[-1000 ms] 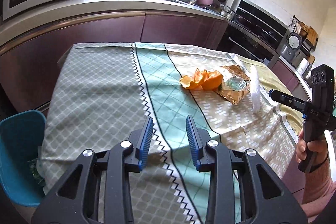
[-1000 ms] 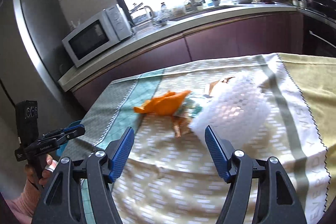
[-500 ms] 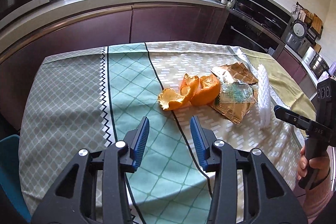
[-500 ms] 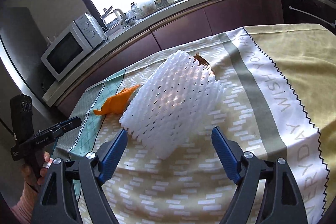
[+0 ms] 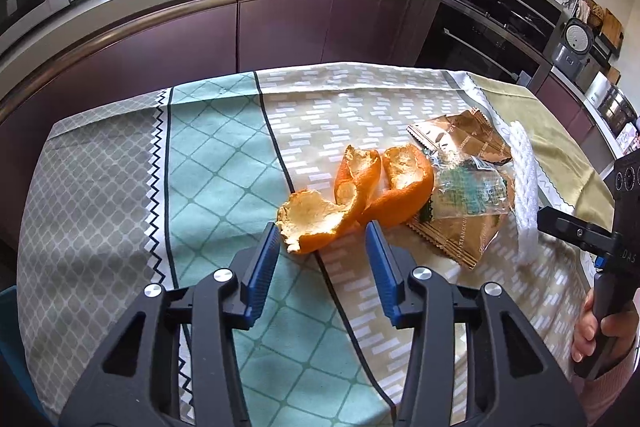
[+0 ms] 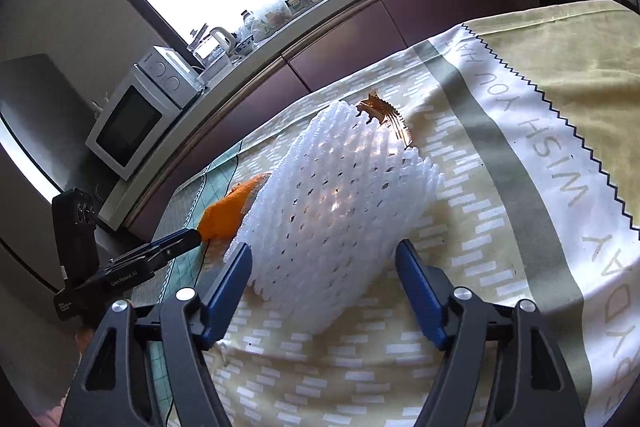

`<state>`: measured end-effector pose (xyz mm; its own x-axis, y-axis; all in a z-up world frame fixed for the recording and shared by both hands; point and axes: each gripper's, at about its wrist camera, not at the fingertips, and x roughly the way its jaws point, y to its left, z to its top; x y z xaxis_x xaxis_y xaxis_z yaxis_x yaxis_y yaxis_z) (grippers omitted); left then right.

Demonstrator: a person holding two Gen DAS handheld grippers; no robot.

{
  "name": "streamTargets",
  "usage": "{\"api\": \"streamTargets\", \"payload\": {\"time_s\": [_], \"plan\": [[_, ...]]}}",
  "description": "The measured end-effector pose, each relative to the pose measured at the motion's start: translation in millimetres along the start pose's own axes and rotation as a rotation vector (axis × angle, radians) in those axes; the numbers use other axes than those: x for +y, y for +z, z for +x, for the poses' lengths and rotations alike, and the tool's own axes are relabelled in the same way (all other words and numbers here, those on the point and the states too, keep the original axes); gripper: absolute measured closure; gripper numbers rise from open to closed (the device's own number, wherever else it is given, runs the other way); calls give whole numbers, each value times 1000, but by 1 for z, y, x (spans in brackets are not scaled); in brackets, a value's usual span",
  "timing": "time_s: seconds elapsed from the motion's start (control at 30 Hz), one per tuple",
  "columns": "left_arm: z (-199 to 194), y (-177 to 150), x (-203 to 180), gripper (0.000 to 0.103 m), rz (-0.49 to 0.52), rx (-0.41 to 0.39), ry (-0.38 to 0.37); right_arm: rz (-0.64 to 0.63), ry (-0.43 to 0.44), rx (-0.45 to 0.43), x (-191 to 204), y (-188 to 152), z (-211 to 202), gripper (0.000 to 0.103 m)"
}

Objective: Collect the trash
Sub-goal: 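Move both open tools back over the table toward the foam net and peels, then grasp an orange peel with the left tool while the right tool grasps the white foam net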

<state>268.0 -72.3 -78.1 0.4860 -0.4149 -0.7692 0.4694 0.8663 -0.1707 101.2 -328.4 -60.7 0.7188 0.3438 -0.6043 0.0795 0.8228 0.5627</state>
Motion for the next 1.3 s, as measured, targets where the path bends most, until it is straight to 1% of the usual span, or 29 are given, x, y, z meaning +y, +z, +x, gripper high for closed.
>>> {"api": "streamTargets", "payload": {"time_s": [0.03, 0.07, 0.1, 0.13, 0.17, 0.2, 0.23, 0.27, 0.3, 0.33, 0.4, 0.57, 0.6, 0.63, 0.67, 0.7, 0.73, 0.77, 0.83, 0.9, 0.93, 1.0, 1.07, 1.1, 1.13, 1.17, 1.2, 1.23, 1.3], "plan": [[2, 0, -1, 65, 0, 6, -2, 8, 6, 0, -1, 0, 0, 44], [4, -1, -1, 67, 0, 11, 3, 14, 12, 0, -3, 0, 0, 47], [5, -1, -1, 74, 0, 12, 0, 19, 21, 1, -3, 0, -1, 54], [5, -2, 0, 78, -1, 14, -7, 23, 29, 1, -3, -1, -1, 61], [5, -3, 0, 81, -4, 17, -12, 22, 34, -1, -3, -1, -2, 63], [4, -4, 0, 83, -5, 16, -16, 17, 38, 1, -3, -2, -3, 71], [3, -5, -1, 87, -2, 14, -17, 13, 41, 1, -2, -2, -3, 75], [2, -5, -2, 88, 1, 12, -16, 10, 45, 0, -1, -3, -4, 84], [0, -6, -2, 91, 3, 8, -19, 9, 52, -1, -1, -3, -5, 95], [-1, -6, -3, 95, 4, 4, -25, 9, 55, 0, -1, -4, -5, 96], [-7, -8, -6, 96, 11, -7, -28, 4, 57, -11, 0, -5, -9, 97], [-24, -14, -9, 98, 23, -35, -27, -6, 59, -31, 2, -7, -21, 96], [-28, -14, -8, 98, 22, -41, -29, -13, 54, -37, 3, -7, -24, 95], [-32, -16, -7, 98, 18, -47, -34, -20, 43, -45, 3, -6, -28, 89], [-36, -17, -6, 98, 15, -53, -35, -29, 26, -57, 4, -5, -32, 80], [-39, -18, -4, 98, 12, -59, -38, -32, 12, -74, 4, -4, -37, 55], [-43, -20, -2, 98, 6, -63, -41, -38, -6, -96, 3, -1, -41, 35], [-46, -21, -1, 98, 1, -66, -42, -49, -23, -111, 2, 2, -44, 31], [-52, -24, 4, 98, -10, -73, -49, -59, -36, -122, -2, 12, -44, 29], [-58, -28, 8, 98, -22, -78, -48, -69, -36, -115, -8, 22, -36, 23], [-60, -30, 11, 98, -27, -81, -49, -64, -34, -101, -12, 27, -31, 23], [-67, -34, 16, 98, -41, -85, -53, -48, 1, -69, -20, 34, -20, 23], [-71, -37, 21, 98, -49, -86, -58, -54, 19, -60, -24, 38, -13, 23], [-74, -40, 23, 98, -52, -87, -59, -59, 32, -53, -23, 38, -10, 28], [-77, -42, 25, 98, -55, -87, -58, -67, 49, -46, -23, 38, -8, 39], [-79, -45, 27, 98, -56, -87, -55, -78, 62, -38, -21, 38, -6, 46], [-82, -48, 29, 98, -56, -85, -53, -87, 69, -30, -20, 37, -5, 58], [-84, -51, 31, 98, -57, -85, -53, -94, 77, -21, -19, 36, -5, 74], [-88, -56, 35, 98, -63, -84, -57, -103, 112, -1, -16, 32, -4, 92]]}}
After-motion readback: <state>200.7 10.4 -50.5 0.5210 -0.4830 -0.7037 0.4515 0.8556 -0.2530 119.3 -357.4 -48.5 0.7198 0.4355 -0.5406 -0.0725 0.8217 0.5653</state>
